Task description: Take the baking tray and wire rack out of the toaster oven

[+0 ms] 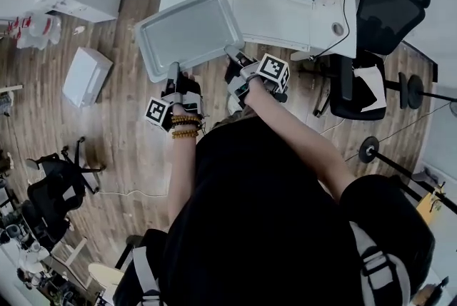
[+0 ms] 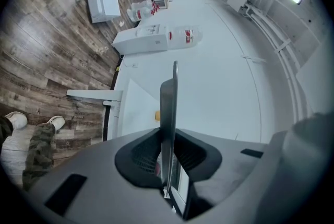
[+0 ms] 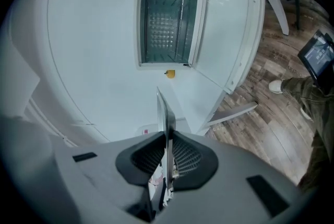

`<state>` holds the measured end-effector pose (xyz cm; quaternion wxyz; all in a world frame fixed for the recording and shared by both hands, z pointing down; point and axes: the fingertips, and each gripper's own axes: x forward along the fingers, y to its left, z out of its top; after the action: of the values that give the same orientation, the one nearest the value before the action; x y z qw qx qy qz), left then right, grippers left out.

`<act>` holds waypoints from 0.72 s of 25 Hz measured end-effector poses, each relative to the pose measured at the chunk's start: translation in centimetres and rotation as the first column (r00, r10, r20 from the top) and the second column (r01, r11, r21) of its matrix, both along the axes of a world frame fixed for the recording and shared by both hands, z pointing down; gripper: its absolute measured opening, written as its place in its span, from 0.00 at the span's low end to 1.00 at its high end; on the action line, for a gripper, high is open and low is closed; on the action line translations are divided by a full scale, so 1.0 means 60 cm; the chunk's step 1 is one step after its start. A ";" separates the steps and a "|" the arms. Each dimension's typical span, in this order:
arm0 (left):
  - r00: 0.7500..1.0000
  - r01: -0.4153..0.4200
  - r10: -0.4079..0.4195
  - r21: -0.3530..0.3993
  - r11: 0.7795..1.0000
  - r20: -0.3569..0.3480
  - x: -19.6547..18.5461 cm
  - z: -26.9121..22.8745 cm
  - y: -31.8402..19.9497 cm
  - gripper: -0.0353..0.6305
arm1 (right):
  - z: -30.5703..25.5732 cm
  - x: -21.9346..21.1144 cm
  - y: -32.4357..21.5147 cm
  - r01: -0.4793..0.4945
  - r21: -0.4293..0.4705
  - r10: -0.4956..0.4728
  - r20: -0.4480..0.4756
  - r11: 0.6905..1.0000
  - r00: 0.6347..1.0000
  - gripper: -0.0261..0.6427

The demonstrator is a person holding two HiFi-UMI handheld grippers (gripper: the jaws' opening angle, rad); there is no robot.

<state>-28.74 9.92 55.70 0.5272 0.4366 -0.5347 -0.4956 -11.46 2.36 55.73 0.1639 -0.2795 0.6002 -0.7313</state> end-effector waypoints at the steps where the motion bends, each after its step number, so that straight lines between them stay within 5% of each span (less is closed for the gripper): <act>1: 1.000 0.007 -0.007 -0.004 1.000 0.000 -0.005 0.001 -0.009 0.17 | 0.003 -0.006 -0.011 0.007 -0.004 -0.007 -0.001 1.000 1.000 0.12; 18: 0.997 0.067 -0.070 -0.089 0.994 -0.041 -0.057 0.064 -0.144 0.17 | 0.061 -0.066 -0.165 0.082 -0.036 -0.083 -0.046 0.996 0.995 0.12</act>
<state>-32.18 1.30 59.56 0.5402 0.3835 -0.5586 -0.4991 -15.42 -7.53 59.41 0.1144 -0.2744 0.6023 -0.7408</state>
